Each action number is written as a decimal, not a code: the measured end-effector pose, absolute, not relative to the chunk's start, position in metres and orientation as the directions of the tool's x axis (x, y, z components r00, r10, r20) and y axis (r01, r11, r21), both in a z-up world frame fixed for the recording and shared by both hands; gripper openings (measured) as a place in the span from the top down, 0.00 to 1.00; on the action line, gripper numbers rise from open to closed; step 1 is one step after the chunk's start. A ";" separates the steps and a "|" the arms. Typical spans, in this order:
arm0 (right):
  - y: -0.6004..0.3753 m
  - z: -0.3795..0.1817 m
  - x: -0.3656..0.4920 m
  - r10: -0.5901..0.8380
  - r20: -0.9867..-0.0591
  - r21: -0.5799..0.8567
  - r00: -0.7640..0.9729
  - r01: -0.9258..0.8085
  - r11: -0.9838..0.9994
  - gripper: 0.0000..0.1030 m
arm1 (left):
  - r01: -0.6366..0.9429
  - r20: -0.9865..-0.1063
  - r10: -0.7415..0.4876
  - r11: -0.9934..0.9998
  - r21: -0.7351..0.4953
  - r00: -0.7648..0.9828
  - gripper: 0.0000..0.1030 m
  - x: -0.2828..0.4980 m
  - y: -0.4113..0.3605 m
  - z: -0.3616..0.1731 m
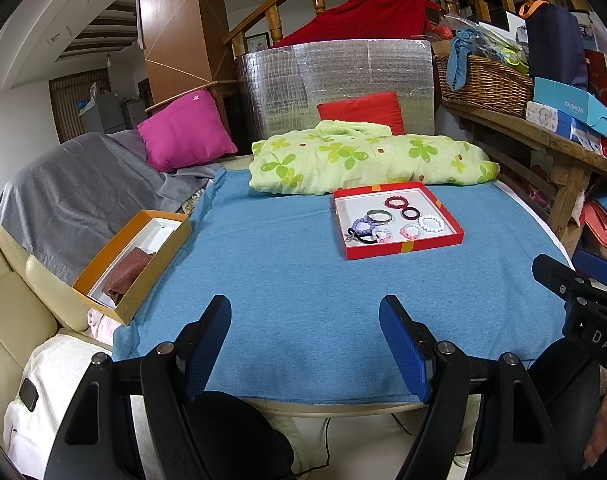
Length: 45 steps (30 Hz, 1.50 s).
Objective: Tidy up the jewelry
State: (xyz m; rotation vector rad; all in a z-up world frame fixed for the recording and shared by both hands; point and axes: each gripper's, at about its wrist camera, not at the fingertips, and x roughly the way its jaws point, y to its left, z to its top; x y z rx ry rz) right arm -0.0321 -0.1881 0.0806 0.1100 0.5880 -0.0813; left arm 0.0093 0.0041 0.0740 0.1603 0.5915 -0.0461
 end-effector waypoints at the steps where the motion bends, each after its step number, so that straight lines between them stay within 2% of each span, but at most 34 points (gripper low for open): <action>1: -0.188 0.080 -0.032 -0.045 -0.558 0.080 0.829 0.108 0.991 0.31 | 0.090 -0.560 0.001 0.987 0.136 0.829 0.25 0.009 0.004 0.074; 45: -0.181 0.079 -0.010 -0.057 -0.571 0.060 0.819 0.111 0.992 0.31 | 0.073 -0.572 0.004 0.991 0.112 0.820 0.25 0.023 0.015 0.068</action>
